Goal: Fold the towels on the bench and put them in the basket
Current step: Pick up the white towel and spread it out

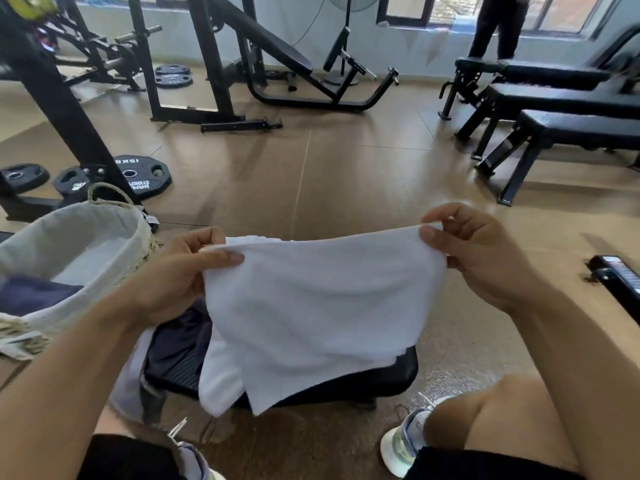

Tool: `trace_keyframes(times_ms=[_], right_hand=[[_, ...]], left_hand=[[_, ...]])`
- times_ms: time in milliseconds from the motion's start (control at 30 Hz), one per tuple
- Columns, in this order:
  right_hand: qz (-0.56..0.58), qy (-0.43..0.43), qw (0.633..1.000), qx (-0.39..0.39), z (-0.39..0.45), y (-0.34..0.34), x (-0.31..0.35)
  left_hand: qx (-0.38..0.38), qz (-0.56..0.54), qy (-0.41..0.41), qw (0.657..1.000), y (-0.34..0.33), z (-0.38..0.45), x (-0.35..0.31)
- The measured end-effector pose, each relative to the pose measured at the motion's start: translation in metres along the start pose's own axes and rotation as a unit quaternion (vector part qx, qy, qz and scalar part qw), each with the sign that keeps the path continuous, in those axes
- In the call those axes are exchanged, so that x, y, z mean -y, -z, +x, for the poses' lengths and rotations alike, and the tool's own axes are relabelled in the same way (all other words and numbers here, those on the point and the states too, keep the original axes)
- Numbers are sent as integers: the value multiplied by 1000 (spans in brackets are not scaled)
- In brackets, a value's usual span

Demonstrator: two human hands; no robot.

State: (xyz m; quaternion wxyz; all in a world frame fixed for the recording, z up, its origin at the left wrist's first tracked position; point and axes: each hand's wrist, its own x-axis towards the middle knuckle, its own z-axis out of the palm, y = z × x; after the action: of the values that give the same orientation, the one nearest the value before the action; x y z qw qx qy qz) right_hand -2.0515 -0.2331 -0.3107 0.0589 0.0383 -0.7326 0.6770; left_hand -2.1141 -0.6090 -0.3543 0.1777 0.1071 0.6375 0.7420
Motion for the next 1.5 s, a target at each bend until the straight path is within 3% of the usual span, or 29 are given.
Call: trace_keyframes(times_ms=[133,233,300,400,500,667,767,867,1033,1200,1300,1500], right_hand=[[-83,62,988,-110,2,-9,21],[-122,92,980,-124,-1,-17,31],[-118,77,989,-43,-8,-13,43],[-57,32,979,194,-26,3,61],[-24,25,963,266,-35,13,68],[-44,12,979,200,-23,22,66],[-126,-67,979,147,0,24,39],[-210,-137,963,101,28,20,-1],[-312,-206,924,73,69,6,-69],[-291,-194,937,-6,97,1,-109],[-242,-183,950,-67,104,-3,-130],[-260,-168,947,-89,136,5,-148]], left_hand=[[-67,-11,-86,994,-19,-6,-23],[-79,57,-108,989,-25,-10,-36],[-35,64,-93,993,-27,-19,-46],[95,71,-24,993,-29,-41,-62],[151,57,27,986,-22,-54,-70],[62,69,39,995,-12,-36,-53],[-38,115,18,993,-7,-5,-28],[-73,203,0,976,4,32,1],[-102,332,54,936,16,75,53],[-163,316,1,935,20,102,80],[-205,352,-51,912,20,116,91],[-192,404,-45,893,32,149,100]])
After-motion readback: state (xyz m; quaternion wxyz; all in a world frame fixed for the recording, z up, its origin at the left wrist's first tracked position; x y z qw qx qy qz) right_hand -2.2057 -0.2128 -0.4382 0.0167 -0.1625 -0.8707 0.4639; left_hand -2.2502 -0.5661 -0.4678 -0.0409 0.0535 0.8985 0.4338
